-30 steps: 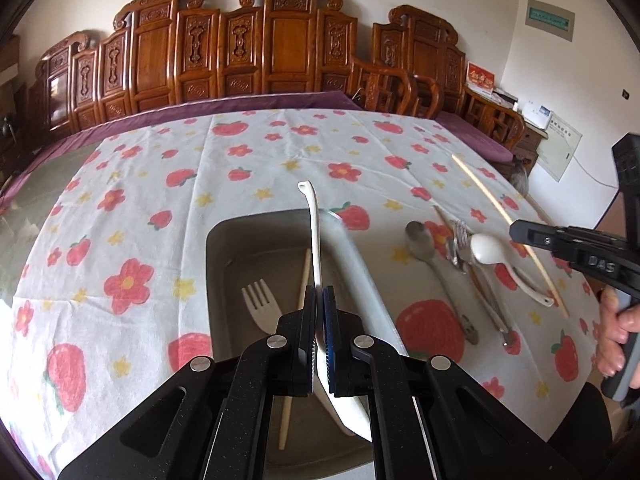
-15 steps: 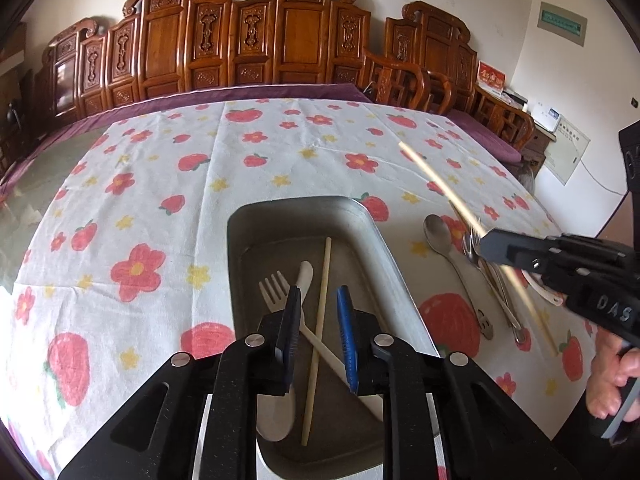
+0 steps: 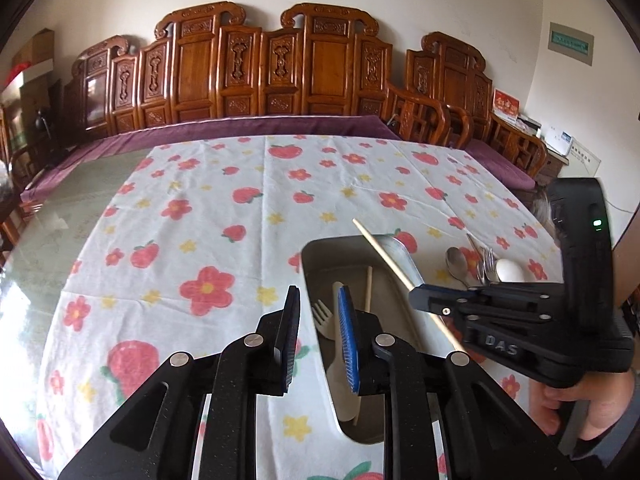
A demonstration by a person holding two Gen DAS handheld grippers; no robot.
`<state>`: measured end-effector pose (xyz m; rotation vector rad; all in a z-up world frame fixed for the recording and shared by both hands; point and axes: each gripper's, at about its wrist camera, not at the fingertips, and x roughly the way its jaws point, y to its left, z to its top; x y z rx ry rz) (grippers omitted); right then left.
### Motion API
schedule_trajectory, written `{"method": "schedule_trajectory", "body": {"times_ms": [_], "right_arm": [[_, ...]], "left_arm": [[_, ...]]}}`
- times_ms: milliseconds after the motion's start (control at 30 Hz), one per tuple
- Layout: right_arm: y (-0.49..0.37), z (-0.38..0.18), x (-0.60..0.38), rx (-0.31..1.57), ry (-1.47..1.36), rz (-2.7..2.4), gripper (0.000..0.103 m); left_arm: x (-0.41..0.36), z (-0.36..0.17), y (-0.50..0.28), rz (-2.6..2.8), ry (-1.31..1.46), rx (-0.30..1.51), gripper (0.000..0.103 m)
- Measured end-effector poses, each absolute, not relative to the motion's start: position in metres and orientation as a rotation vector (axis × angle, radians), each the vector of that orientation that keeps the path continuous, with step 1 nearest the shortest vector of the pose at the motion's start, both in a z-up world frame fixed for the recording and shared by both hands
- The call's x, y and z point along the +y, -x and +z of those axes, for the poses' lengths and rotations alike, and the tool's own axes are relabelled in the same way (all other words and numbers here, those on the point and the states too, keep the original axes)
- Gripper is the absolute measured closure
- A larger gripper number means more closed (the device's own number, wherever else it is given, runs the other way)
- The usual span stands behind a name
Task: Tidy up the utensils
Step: 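Lower the chopstick into the metal tray and open the right tool, then move the right tool to the pile and grasp a white plastic spoon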
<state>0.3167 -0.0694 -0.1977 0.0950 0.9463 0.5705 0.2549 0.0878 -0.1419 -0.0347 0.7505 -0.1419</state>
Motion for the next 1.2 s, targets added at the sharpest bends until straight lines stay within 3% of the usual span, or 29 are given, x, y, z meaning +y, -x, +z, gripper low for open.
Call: {"method": "schedule_trajectory", "body": {"times_ms": [667, 1200], "right_arm": [[-0.330, -0.224, -0.058, 0.971, -0.050, 0.559, 0.095], [-0.276, -0.177, -0.198, 0.848, 0.036, 0.409, 0.095]], "left_arm": [[0.087, -0.141, -0.254, -0.141, 0.030, 0.757, 0.085], [0.018, -0.152, -0.253, -0.240, -0.021, 0.769, 0.084]]}}
